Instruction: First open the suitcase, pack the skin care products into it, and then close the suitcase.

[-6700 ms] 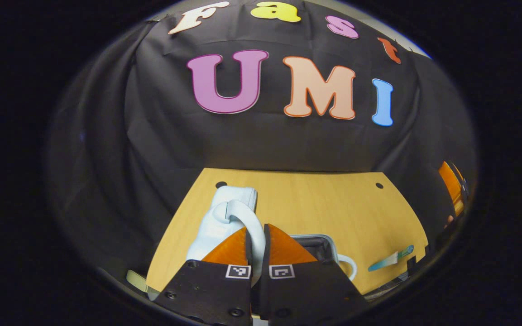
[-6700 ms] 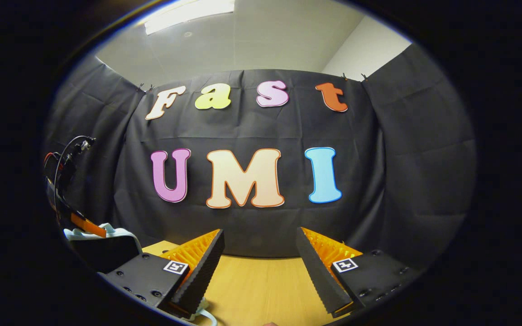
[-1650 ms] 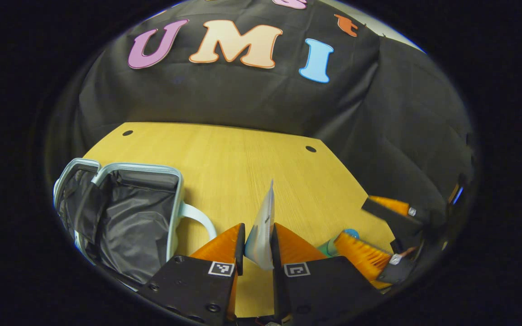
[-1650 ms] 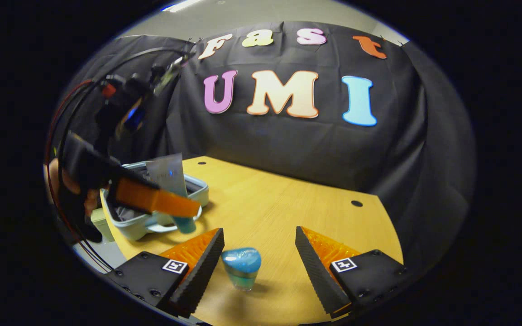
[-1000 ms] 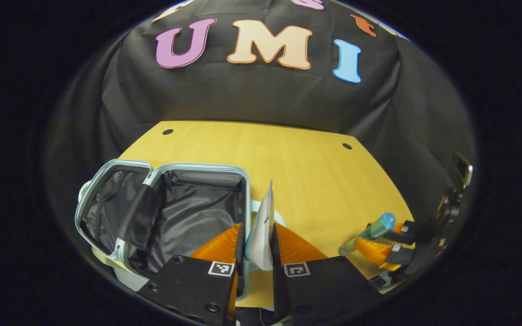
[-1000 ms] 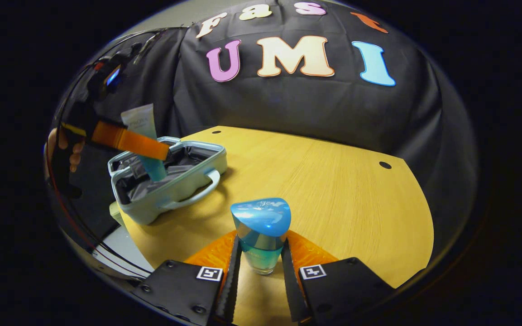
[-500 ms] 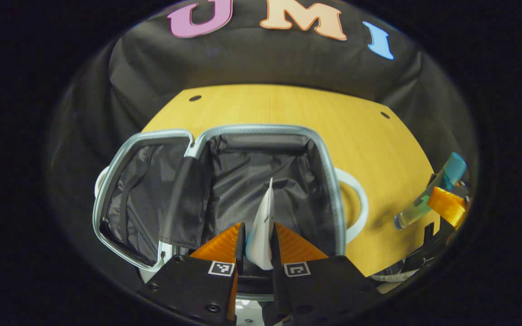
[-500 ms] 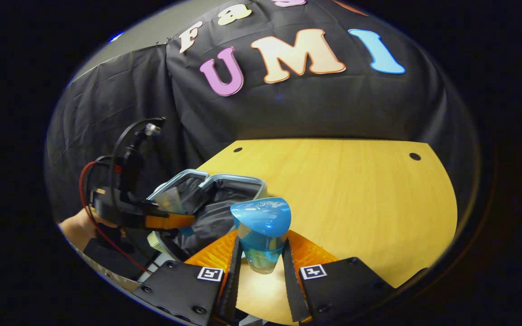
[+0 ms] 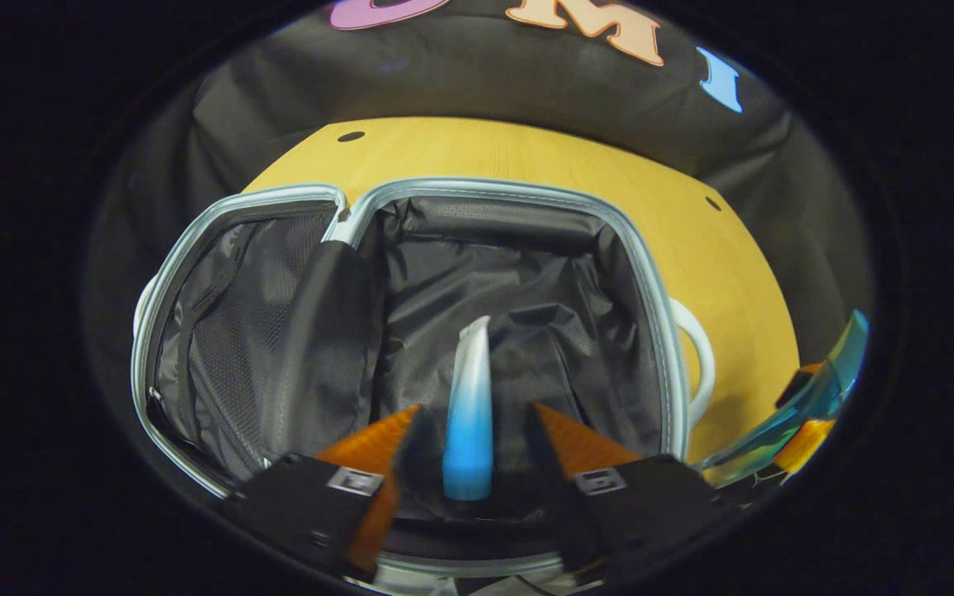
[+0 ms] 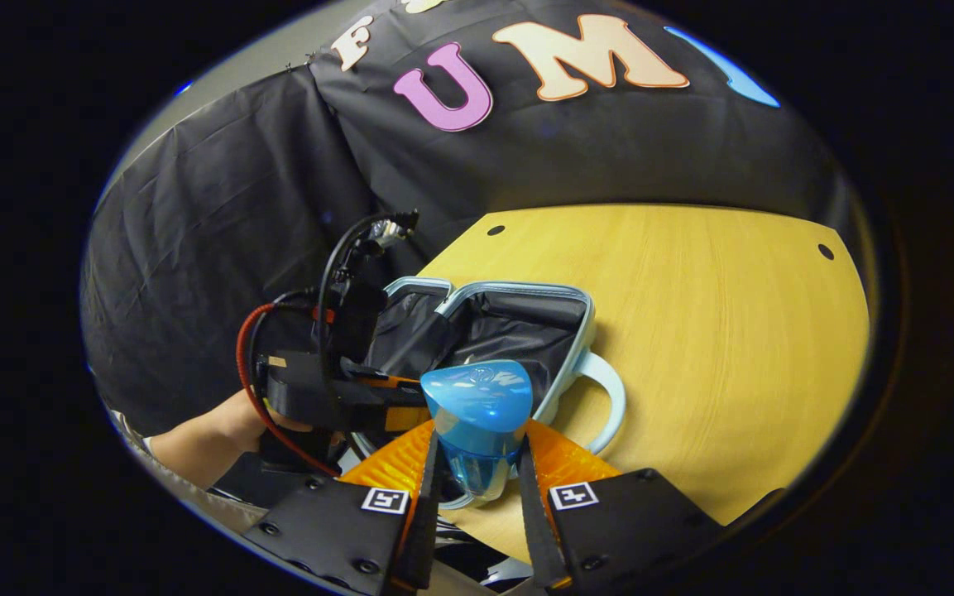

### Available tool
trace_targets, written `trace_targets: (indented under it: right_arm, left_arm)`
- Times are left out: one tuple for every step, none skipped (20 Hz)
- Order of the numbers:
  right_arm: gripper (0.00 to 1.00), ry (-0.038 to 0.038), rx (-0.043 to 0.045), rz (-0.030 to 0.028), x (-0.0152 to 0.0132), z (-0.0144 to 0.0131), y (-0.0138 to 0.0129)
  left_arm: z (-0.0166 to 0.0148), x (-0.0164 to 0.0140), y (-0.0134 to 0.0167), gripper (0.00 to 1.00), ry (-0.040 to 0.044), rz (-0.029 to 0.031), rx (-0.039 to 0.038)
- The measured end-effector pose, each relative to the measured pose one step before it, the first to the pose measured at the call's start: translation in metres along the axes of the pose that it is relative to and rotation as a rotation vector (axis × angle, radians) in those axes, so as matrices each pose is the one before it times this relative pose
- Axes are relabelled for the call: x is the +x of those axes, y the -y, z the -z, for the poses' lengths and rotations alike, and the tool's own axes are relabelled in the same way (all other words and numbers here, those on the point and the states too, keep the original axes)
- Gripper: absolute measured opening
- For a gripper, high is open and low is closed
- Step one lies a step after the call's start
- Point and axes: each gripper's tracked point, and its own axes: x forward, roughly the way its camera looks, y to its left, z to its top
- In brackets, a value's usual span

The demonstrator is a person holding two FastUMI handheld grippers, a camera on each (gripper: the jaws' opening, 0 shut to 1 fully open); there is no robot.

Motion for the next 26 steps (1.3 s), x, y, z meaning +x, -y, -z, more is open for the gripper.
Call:
trace_targets:
  right_arm:
    - [0.45,-0.00579,0.0088,-0.00739,0.0066,0.00002,-0.00423]
    - [0.47,-0.00734,0.01407,-0.00549,0.00702,0.00229,-0.00345]
    - [0.47,-0.0154,0.00741,0.00355,0.0086,0.00302,-0.00164]
    - [0.47,-0.01482,0.00331,0.00987,0.00643,0.00534,-0.00058]
    - [0.47,-0.01892,0.00256,0.01138,0.00918,0.00515,-0.00028]
    - [0.45,-0.02232,0.00543,0.00984,0.00869,0.00499,0.0007]
    - [0.45,-0.01978,0.01196,0.00936,0.0078,0.00532,-0.0002]
    - [0.45,-0.02495,0.0148,0.01098,0.00884,0.00665,-0.00014]
    - [0.47,-0.02233,0.01344,0.01729,0.00726,0.00564,0.00128]
    - [0.44,-0.01002,0.00007,0.02586,0.00747,0.00311,0.00251]
    - [0.44,-0.0062,-0.00813,0.03129,0.00613,0.00105,0.00323]
    - [0.47,-0.0037,-0.01269,0.02108,0.00131,0.00284,-0.00057]
    - [0.47,0.01576,-0.00148,0.00433,0.0005,-0.00458,-0.00285]
    - [0.45,0.00408,-0.00522,0.00749,0.00216,-0.00097,-0.00348]
    - [0.48,0.00978,-0.00615,0.01179,0.00289,-0.0022,0.00001]
    - [0.48,0.00926,-0.00006,0.01076,0.00152,-0.00293,-0.00146]
    - [0.47,0.01412,0.00041,0.01419,0.00174,-0.00303,-0.00014]
    - [0.63,0.01521,0.00547,0.01152,0.00176,-0.00532,-0.00077]
    - [0.67,0.01622,0.00822,-0.00132,-0.003,-0.0048,-0.00316]
    - [0.7,0.01608,0.00647,-0.00393,-0.00201,-0.00457,-0.0033]
    - [0.86,0.01532,0.00003,0.00098,0.00022,-0.00349,-0.00186]
    - [0.82,0.01858,-0.00665,0.00456,0.00114,-0.00549,-0.00203]
    - [1.0,0.0199,-0.00805,0.00802,-0.0041,-0.00393,-0.00166]
    - [0.94,0.02307,-0.00961,0.00724,-0.00272,-0.0059,-0.00124]
    - [0.98,0.0223,-0.00508,0.00256,-0.00309,-0.0058,-0.00219]
    - [0.98,0.01874,-0.00194,0.00413,-0.002,-0.00514,-0.00151]
  left_arm:
    - [-0.00649,-0.00477,0.0009,0.74,0.01937,0.02289,-0.00122]
    - [-0.00561,-0.00706,-0.00135,0.91,0.02482,0.01437,-0.00208]
    - [-0.0085,-0.00654,-0.00277,0.88,0.02244,0.01596,-0.0027]
    - [-0.00718,-0.0048,-0.00293,0.88,0.02438,0.00806,-0.00626]
    - [-0.00957,-0.00478,-0.00692,0.87,0.02343,0.00216,-0.00779]
    - [-0.00738,-0.00544,-0.00985,0.88,0.02224,-0.00324,-0.00764]
    - [-0.00711,-0.0054,-0.01083,0.87,0.01811,-0.00678,-0.00733]
    - [-0.00434,-0.00527,-0.0131,0.87,0.01371,-0.00693,-0.00572]
    - [-0.00289,-0.00266,-0.0151,0.88,0.0059,-0.01294,-0.00551]
    - [-0.00076,-0.002,-0.01616,0.87,0.0055,-0.01631,-0.00753]
    - [-0.0018,-0.00205,-0.01705,0.87,0.00223,-0.0162,-0.01035]
    - [-0.00169,-0.0022,-0.01665,0.88,0.00382,-0.01405,-0.01396]
    - [-0.00105,-0.00259,-0.01688,0.88,0.00391,-0.013,-0.01871]
    - [-0.00145,-0.0017,-0.01383,0.88,0.00111,-0.0042,-0.01927]
    - [-0.00241,-0.0028,-0.01439,0.88,0.00458,-0.00547,-0.01997]
    - [-0.00328,-0.00036,-0.01508,0.88,0.00516,-0.01033,-0.02203]
    - [-0.00381,-0.00174,-0.01411,0.88,0.00905,-0.0096,-0.02015]
    - [-0.00517,-0.00075,-0.01539,0.88,0.01186,-0.01583,-0.01815]
    - [-0.0065,-0.00001,-0.01448,0.88,0.01512,-0.01409,-0.01556]
    - [-0.006,-0.00122,-0.01256,0.88,0.01357,-0.01667,-0.01238]
    - [-0.00788,-0.00179,-0.01313,0.88,0.01326,-0.01455,-0.00845]
    - [-0.00636,-0.00026,-0.01436,0.92,0.01257,-0.0184,-0.00868]
    - [-0.00693,0.00163,-0.01317,0.92,0.01326,-0.02048,-0.00958]
    - [-0.00585,0.00474,-0.01192,0.88,0.00916,-0.01606,-0.01223]
    - [-0.00661,0.0036,-0.01145,0.88,0.00769,-0.0175,-0.01732]
    - [-0.0059,0.00495,-0.01117,0.88,0.00308,-0.0122,-0.01518]
